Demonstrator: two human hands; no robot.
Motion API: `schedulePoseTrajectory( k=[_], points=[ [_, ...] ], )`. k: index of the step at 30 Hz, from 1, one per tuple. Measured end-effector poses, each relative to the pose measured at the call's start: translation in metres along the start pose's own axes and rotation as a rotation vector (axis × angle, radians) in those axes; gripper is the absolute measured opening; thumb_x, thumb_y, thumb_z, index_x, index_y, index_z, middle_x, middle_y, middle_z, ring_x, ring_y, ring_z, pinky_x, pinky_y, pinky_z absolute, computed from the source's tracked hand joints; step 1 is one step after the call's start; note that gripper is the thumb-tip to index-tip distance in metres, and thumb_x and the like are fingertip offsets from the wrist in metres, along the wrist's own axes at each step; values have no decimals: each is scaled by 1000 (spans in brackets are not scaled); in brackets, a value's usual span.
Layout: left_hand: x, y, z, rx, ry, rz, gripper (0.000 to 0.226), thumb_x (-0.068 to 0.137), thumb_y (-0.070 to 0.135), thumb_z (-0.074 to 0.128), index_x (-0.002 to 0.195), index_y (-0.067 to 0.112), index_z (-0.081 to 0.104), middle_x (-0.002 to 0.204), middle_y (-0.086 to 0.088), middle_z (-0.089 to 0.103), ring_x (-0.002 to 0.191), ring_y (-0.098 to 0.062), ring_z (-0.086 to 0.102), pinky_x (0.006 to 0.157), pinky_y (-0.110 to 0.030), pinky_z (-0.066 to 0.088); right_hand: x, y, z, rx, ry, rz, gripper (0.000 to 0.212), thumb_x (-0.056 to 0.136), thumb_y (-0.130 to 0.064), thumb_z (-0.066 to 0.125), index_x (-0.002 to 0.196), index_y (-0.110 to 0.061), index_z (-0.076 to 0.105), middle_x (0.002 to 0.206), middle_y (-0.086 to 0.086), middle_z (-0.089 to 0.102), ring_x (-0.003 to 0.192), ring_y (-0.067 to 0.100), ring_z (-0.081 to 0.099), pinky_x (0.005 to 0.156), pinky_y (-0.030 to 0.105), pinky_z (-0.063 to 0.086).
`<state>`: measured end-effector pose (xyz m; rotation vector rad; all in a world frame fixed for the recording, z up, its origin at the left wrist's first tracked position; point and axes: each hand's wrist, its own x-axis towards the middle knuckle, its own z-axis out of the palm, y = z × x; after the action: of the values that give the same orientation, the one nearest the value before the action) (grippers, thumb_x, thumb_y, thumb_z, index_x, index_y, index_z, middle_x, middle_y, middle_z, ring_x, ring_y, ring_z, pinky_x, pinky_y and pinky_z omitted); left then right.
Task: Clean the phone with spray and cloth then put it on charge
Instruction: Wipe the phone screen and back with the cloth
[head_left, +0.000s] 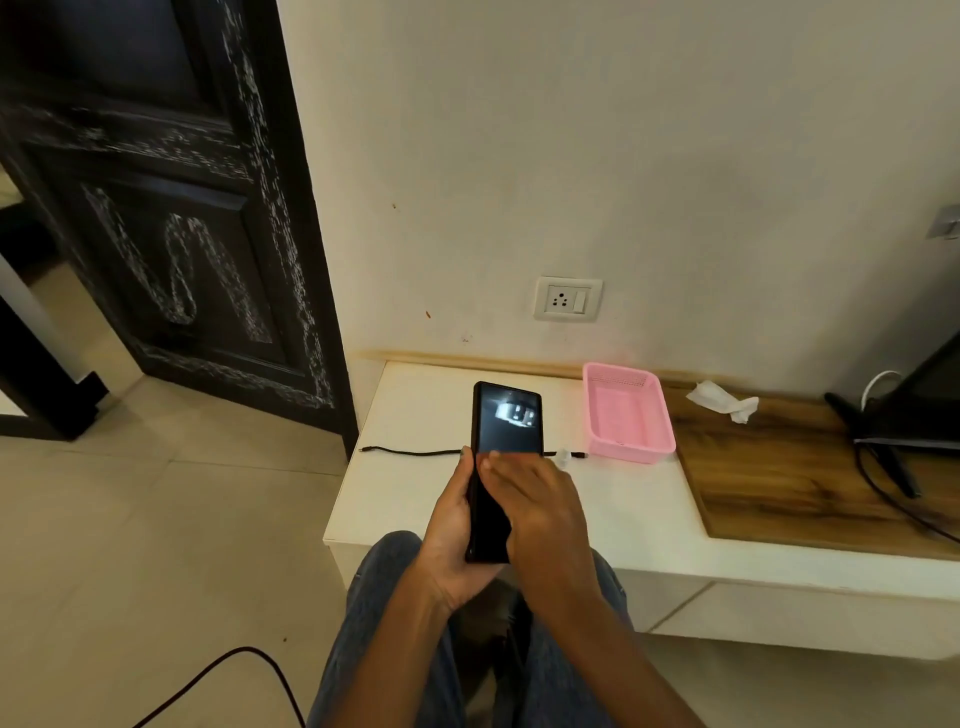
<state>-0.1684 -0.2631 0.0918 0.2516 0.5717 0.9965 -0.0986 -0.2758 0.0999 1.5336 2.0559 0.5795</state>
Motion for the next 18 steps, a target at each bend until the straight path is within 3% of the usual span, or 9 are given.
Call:
schedulePoseTrajectory(
  k=[1, 2, 3, 4, 5, 8, 11, 13, 18],
  points=[
    [0, 1, -1, 19, 11, 2, 68, 82, 59, 51, 123, 6, 63, 122, -17, 62, 111, -29, 61, 95, -38, 49, -8, -7, 7, 38, -35, -35, 41, 87, -32, 52, 119, -7, 62, 119, 10, 64, 111, 24, 56, 92, 46, 41],
    [0, 3, -2, 40, 18, 6, 71, 81, 60, 50, 125, 5, 60, 122, -20, 61, 110, -31, 60, 95, -39, 49, -27, -13, 9, 493, 47, -64, 37, 87, -28, 56, 117, -8, 64, 115, 8, 66, 109, 18, 57, 97, 39, 41],
    [0, 4, -3, 52, 24, 16, 72, 78, 60, 50, 125, 6, 59, 119, -22, 63, 105, -31, 62, 90, -38, 52, -40, -10, 4, 735, 239, -130, 31, 83, -19, 62, 112, -8, 66, 111, 7, 68, 107, 14, 59, 101, 27, 41],
    [0, 4, -3, 54, 26, 31, 71, 76, 60, 51, 124, 8, 59, 114, -23, 65, 99, -30, 64, 84, -38, 55, -42, 3, 17, 808, 482, -24, 29, 80, -14, 67, 108, -6, 68, 108, 7, 69, 104, 14, 62, 97, 20, 44],
    [1, 5, -4, 51, 22, 42, 70, 75, 59, 50, 123, 9, 59, 110, -22, 66, 95, -30, 64, 80, -37, 56, -48, 6, 27, 845, 741, 79, 26, 80, -13, 66, 104, -6, 70, 105, 6, 71, 99, 17, 65, 91, 21, 49],
    [4, 3, -5, 33, 20, 60, 64, 79, 59, 48, 115, 9, 66, 103, -21, 69, 90, -30, 66, 77, -38, 57, -54, 15, 29, 942, 786, -74, 31, 93, -21, 47, 102, -4, 71, 102, 7, 72, 95, 22, 68, 80, 31, 57],
    [7, 4, -2, -5, 14, 96, 59, 74, 59, 50, 92, 9, 78, 96, -17, 73, 85, -28, 70, 83, -38, 55, -42, 23, 27, 935, 843, -137, 37, 98, -23, 39, 105, -3, 69, 105, 8, 71, 98, 22, 67, 82, 33, 57],
    [8, 8, 0, -23, 8, 109, 58, 71, 58, 52, 88, 10, 79, 95, -15, 73, 87, -28, 70, 89, -38, 50, -33, 32, 24, 929, 894, -153, 45, 101, -22, 30, 104, -2, 69, 104, 9, 72, 97, 22, 68, 83, 33, 56],
    [3, 8, 3, -52, -7, 89, 59, 79, 58, 51, 103, 9, 75, 101, -13, 73, 94, -26, 69, 91, -39, 50, -5, 51, 4, 1058, 860, -148, 27, 76, 2, 63, 102, 3, 69, 103, 15, 70, 97, 26, 67, 89, 32, 53]
  ],
)
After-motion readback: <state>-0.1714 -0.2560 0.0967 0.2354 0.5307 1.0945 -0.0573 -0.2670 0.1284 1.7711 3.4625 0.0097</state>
